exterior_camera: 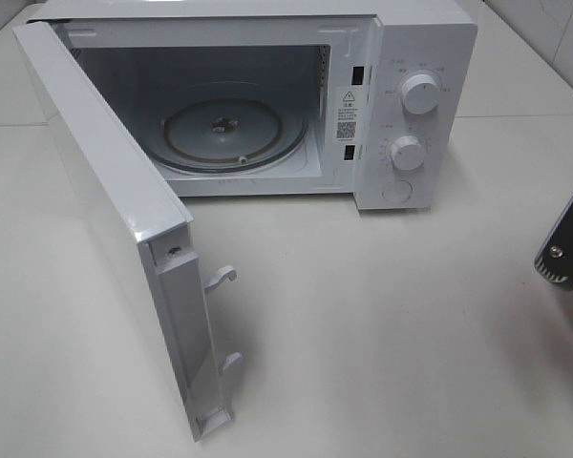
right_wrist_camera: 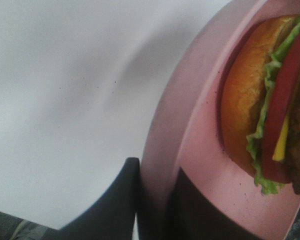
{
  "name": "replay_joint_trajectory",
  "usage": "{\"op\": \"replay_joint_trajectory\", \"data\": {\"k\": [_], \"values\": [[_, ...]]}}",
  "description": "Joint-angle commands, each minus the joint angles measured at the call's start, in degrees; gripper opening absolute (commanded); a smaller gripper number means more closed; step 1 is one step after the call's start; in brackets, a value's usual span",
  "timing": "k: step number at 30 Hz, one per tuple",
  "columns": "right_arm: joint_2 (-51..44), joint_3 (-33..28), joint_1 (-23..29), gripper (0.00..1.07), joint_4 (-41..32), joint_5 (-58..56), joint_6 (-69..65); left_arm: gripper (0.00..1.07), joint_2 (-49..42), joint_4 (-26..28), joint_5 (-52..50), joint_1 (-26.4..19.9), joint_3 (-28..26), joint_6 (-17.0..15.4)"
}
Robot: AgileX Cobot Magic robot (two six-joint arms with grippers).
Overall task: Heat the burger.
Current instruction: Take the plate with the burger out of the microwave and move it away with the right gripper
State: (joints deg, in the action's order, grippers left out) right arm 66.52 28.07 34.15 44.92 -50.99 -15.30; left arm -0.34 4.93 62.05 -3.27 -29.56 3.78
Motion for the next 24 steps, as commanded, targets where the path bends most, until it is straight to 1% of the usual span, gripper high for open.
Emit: {"op": "replay_joint_trajectory", "data": {"k": [1,5,12,13,14,16,24], "values": [[1.78,0.52,-0.34,0.04,3.72,-1.38,-4.53,0.98,-0.06,0.11,-0.8,-0.17,0.06,-0.23],[6.7,0.52,-0.34,0.04,3.78,-3.72,-12.09,0.98,-0.06,0.11,-0.8,-0.17,0.06,-0.23],[12.49,1.83,-0.34,0.05,3.78,-4.07,-20.86,0.98,-0.06,0.11,-0.8,-0.17,0.06,-0.23],[14.15,2.35,-1.09,0.05,3.78,-4.01,-23.95,0.98,-0.06,0.11,-0.8,-0.17,0.06,-0.23],[14.15,2.35,-1.09,0.05,3.78,-4.01,-23.95,0.98,-0.06,0.11,-0.8,-0.17,0.06,-0.23],[18.11,2.69,-3.5,0.05,3.72,-3.9,-28.71,0.98,-0.06,0.11,-0.8,-0.17,0.06,-0.23],[22.69,3.95,-6.47,0.05,3.72,-3.15,-30.54,0.98,-0.06,0.11,-0.8,-0.17,0.06,-0.23]]}}
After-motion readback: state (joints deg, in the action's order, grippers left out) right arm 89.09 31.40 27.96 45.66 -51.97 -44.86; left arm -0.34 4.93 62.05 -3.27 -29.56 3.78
